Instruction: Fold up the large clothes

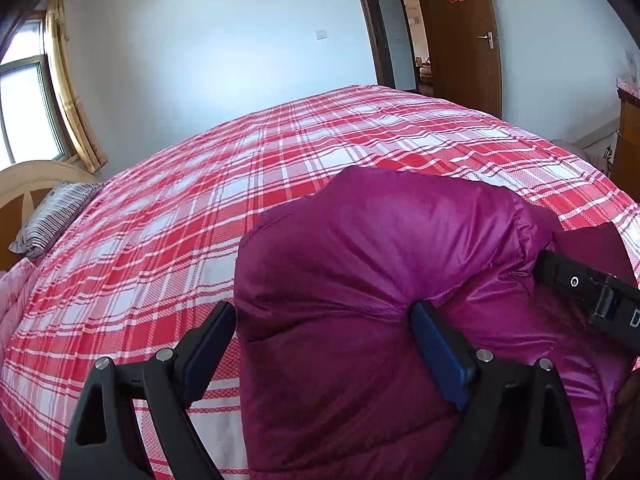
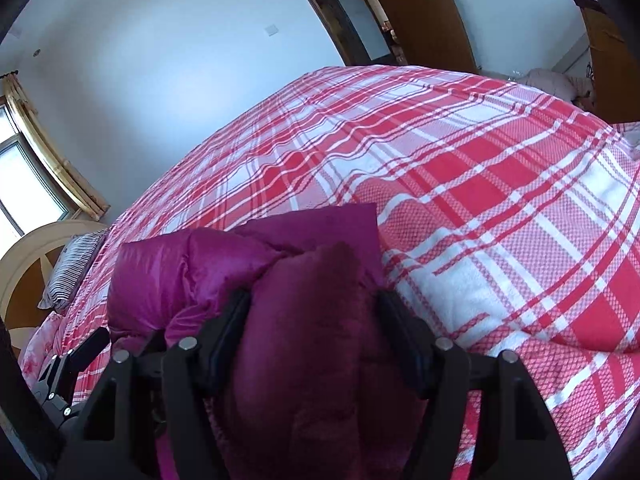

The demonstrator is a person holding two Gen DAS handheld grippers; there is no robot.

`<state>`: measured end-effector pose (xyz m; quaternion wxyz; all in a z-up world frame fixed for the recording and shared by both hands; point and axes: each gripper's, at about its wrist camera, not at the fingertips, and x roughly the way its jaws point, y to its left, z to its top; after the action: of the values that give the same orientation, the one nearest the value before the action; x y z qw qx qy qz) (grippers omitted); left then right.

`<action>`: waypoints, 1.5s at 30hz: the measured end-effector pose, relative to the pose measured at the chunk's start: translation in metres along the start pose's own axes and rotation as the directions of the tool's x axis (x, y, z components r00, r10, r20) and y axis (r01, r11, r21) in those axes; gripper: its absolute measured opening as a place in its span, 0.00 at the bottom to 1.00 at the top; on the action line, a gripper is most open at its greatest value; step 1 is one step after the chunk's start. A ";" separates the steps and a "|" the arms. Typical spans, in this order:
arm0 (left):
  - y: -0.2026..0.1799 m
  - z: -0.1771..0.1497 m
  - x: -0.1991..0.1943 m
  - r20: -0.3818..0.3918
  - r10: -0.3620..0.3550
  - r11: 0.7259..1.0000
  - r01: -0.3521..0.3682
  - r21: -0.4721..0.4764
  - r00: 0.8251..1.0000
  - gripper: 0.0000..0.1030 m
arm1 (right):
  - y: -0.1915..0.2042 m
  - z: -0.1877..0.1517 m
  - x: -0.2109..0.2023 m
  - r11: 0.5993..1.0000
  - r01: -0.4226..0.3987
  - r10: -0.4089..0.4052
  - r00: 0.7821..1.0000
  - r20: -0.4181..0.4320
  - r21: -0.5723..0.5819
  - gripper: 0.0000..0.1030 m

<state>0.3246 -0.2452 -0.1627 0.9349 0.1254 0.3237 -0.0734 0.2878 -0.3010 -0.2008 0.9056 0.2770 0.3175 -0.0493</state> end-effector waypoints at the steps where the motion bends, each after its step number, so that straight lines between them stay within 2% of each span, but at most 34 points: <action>1: 0.001 0.000 0.002 -0.009 -0.008 1.000 0.008 -0.005 1.000 0.88 | 0.000 0.000 0.001 1.000 0.002 -0.002 1.000 -0.004 0.000 0.68; 19: 0.010 -0.004 0.024 -0.095 -0.102 0.993 0.096 -0.065 0.990 0.92 | -0.004 0.005 0.021 1.000 0.010 -0.008 0.996 -0.086 0.019 0.69; 33: 0.014 -0.006 0.036 -0.145 -0.130 0.988 0.115 -0.105 0.981 0.99 | -0.004 0.007 0.028 0.999 0.032 -0.030 0.993 -0.118 0.013 0.69; 37: 0.020 -0.003 0.035 -0.129 -0.152 0.982 0.135 -0.132 0.980 0.99 | -0.005 0.007 0.029 0.999 0.031 -0.029 0.993 -0.117 0.015 0.69; 41: 0.027 0.011 0.028 -0.055 -0.117 0.985 0.109 -0.135 0.992 0.99 | -0.005 0.007 0.029 0.999 0.034 -0.033 0.993 -0.113 0.008 0.69; 45: 0.023 0.029 0.036 -0.046 -0.033 0.991 0.026 -0.134 0.998 0.99 | -0.004 0.007 0.029 0.999 0.036 -0.035 0.993 -0.110 0.004 0.69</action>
<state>0.3745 -0.2330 -0.1584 0.9319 0.0595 0.3522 -0.0623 0.3133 -0.3054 -0.2158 0.8849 0.2764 0.3715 -0.0512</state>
